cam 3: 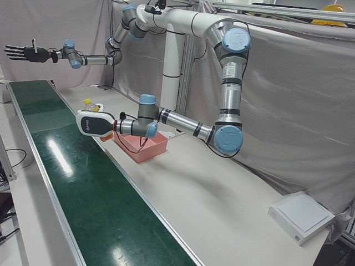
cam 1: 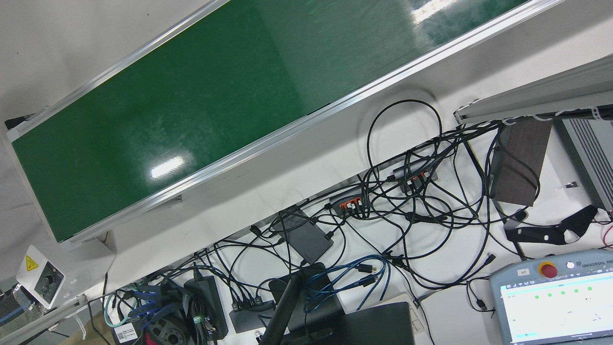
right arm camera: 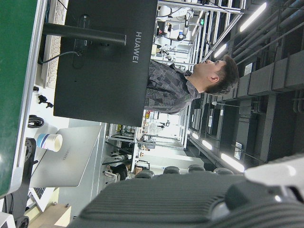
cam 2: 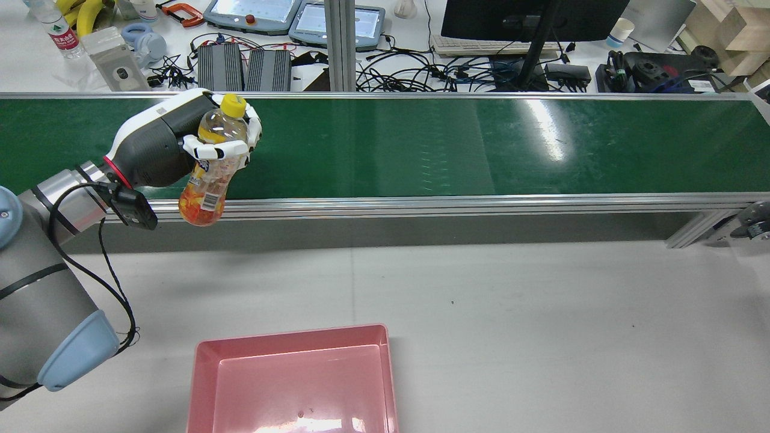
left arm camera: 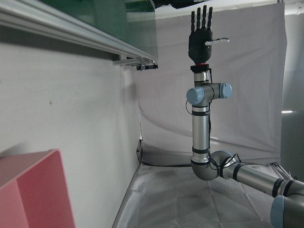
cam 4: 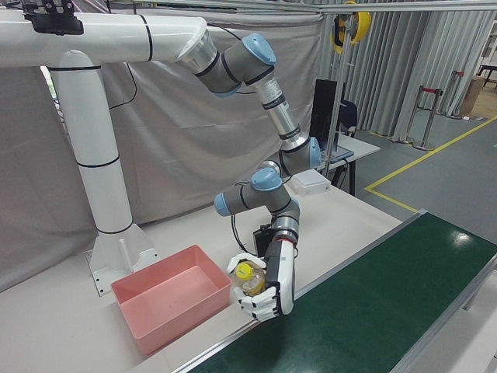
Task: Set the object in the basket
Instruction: 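Lift the bottle off the belt and carry it over the pink tray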
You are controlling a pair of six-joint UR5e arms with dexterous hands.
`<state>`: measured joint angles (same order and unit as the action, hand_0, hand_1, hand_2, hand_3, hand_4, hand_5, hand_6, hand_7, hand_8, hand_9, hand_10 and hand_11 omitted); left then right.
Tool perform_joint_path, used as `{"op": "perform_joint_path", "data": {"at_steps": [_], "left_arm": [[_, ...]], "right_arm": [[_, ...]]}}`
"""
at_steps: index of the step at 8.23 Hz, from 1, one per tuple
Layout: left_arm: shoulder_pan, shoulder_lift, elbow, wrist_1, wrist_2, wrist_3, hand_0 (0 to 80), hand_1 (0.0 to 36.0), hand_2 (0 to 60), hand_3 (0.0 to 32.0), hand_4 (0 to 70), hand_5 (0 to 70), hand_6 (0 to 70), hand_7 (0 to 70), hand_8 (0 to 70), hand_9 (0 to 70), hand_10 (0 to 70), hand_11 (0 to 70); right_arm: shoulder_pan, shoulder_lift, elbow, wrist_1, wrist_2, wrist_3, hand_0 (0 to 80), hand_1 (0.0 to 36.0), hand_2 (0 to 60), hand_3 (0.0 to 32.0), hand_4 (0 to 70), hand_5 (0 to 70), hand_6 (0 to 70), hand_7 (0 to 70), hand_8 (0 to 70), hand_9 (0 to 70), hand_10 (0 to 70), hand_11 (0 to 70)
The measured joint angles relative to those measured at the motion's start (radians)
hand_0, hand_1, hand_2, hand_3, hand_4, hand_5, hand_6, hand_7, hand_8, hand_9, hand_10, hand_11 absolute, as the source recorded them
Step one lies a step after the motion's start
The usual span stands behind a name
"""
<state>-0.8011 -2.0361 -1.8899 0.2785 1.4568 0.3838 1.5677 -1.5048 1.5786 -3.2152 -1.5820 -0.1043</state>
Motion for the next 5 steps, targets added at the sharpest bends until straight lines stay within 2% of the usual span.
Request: {"op": "perform_joint_path", "data": {"at_steps": [3,5], "left_arm": [[0.133,0.009,-0.078,0.008,0.0,0.026,48.9,9.4,60.0,0.0,70.0,70.0,70.0,70.0,70.0,70.0,70.0,70.0],[0.254,0.008,-0.129,0.059,-0.001,0.068,48.2,8.0,60.0,0.0,70.0,70.0,70.0,70.0,70.0,70.0,70.0,70.0]], "right_arm": [[0.0,0.0,0.0,0.0,0.0,0.0,0.0,0.0,0.0,0.0,0.0,0.0,0.0,0.0,0.0,0.0,0.0,0.0],[0.0,0.0,0.0,0.0,0.0,0.0,0.0,0.0,0.0,0.0,0.0,0.0,0.0,0.0,0.0,0.0,0.0,0.0]]}}
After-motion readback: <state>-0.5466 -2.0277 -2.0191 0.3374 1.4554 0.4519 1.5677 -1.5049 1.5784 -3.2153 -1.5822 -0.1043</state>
